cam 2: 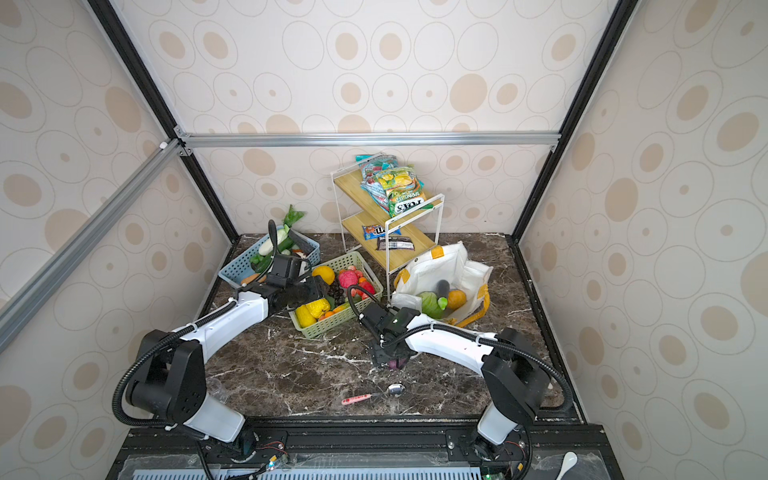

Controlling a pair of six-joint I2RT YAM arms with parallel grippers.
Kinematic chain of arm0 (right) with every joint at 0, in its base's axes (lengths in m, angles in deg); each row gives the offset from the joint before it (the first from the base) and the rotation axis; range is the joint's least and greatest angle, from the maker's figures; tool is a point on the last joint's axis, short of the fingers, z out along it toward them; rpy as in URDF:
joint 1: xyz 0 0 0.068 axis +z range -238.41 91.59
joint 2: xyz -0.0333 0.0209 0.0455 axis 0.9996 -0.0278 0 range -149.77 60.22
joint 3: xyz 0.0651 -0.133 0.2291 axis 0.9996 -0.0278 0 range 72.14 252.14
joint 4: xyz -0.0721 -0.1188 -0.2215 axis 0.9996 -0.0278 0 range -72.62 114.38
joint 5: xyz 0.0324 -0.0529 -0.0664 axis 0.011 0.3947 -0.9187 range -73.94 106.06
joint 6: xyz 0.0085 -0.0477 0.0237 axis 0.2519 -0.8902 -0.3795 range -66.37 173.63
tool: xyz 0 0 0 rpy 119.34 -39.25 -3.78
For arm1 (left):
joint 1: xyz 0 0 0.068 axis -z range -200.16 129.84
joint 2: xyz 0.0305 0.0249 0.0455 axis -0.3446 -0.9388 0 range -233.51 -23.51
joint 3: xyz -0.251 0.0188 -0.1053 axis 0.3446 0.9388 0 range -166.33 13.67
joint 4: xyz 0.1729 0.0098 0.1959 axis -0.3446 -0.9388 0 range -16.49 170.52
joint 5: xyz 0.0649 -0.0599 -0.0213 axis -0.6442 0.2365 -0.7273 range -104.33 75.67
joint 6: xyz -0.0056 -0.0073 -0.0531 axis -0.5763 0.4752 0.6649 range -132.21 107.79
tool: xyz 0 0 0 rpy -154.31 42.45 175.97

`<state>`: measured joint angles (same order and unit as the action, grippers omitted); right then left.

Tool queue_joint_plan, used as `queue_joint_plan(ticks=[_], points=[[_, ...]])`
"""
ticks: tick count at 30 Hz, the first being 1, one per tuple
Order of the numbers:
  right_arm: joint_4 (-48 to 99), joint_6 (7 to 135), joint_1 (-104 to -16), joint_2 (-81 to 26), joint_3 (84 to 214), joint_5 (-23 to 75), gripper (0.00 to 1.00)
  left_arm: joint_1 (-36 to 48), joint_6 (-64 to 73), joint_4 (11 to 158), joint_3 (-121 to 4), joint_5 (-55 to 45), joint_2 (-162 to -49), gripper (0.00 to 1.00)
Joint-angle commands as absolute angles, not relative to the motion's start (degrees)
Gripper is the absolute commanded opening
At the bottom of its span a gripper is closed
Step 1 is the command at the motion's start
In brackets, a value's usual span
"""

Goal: Place the food into the grocery bag and tie it

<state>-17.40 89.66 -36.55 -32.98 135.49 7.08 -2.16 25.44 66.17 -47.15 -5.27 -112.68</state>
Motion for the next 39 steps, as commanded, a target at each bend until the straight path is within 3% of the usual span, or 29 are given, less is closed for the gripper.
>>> queue_joint_plan(ticks=[1, 10, 20, 39], points=[[-16.12, 92.33, -36.33, -35.56, 134.72, 4.95, 0.80, -2.24, 23.75, 65.16, -49.35, -5.99, -112.54, 0.68], [-15.88, 93.41, -36.38, -38.03, 133.66, 5.47, 0.73, -2.35, 23.37, 65.13, -48.65, -6.92, -111.14, 0.68], [-16.75, 92.21, -36.36, -36.79, 134.69, 6.48, 0.55, -2.40, 23.56, 65.09, -48.65, -6.98, -110.66, 0.68], [-20.12, 89.82, -36.23, -32.10, 137.98, 9.21, 0.52, -2.53, 23.39, 64.74, -49.17, -7.72, -110.70, 0.68]])
